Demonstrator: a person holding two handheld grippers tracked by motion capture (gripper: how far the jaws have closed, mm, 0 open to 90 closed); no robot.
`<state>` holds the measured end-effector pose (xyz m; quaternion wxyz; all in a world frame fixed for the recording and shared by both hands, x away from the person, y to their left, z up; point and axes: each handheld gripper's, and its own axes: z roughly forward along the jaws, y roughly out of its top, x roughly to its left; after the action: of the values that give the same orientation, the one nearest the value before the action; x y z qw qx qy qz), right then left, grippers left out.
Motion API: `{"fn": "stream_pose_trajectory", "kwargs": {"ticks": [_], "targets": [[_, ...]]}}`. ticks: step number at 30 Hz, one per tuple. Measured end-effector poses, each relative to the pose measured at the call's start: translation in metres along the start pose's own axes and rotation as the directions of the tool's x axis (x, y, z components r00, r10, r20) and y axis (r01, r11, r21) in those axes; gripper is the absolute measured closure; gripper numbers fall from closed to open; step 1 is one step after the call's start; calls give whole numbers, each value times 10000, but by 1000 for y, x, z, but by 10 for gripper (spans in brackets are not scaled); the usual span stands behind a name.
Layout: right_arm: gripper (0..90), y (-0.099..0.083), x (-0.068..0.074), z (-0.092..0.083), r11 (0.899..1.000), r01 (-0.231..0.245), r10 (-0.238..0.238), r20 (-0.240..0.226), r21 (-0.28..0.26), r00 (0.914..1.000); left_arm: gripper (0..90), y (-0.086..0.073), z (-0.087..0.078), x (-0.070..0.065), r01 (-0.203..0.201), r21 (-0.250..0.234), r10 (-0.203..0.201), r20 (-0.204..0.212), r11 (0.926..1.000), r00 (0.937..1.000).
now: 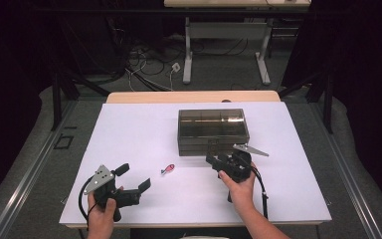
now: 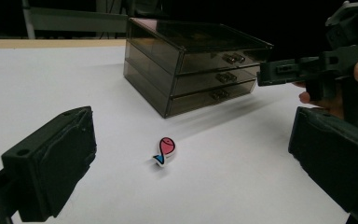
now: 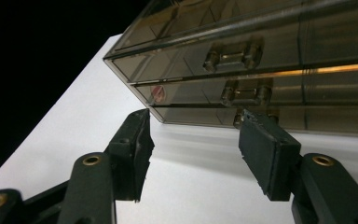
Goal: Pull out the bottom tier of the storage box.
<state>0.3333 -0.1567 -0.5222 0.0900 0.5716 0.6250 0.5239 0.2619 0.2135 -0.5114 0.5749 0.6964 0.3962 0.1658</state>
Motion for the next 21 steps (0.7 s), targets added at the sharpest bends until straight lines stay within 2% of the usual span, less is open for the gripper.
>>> {"fn": "stream_pose_trajectory", "kwargs": {"ticks": [4,7,8,9,10,11,17,19,20,21], "targets": [[445,-1,1,9,9971,-723,724,-66,250,9974,7,0,0,0,100,16,-100,30,9999,9999],[415,0,0,14,9931,-1128,1127,66,305,9936,7,-1,1,1,130,34,-130,42,9999,9999],[415,0,0,14,9931,-1128,1127,66,305,9936,7,-1,1,1,130,34,-130,42,9999,9999],[408,1,-2,17,9879,-1485,1480,146,438,9889,7,-1,1,2,170,12,-170,64,9999,9998],[408,1,-2,17,9879,-1485,1480,146,438,9889,7,-1,1,2,170,12,-170,64,9999,9998],[416,2,-4,21,9827,-1762,1749,270,572,9842,7,0,0,2,156,5,-156,70,9999,9999],[451,2,-8,28,9730,-2200,2184,300,691,9754,7,0,1,1,51,6,-51,119,10000,9999],[464,4,-9,30,9651,-2487,2473,271,816,9686,7,0,1,0,41,42,-41,115,10000,9999],[464,4,-9,30,9651,-2487,2473,271,816,9686,7,0,1,0,41,42,-41,115,10000,9999],[484,4,-10,31,9569,-2737,2707,432,972,9617,7,0,2,0,56,52,-57,127,10000,9999]]}}
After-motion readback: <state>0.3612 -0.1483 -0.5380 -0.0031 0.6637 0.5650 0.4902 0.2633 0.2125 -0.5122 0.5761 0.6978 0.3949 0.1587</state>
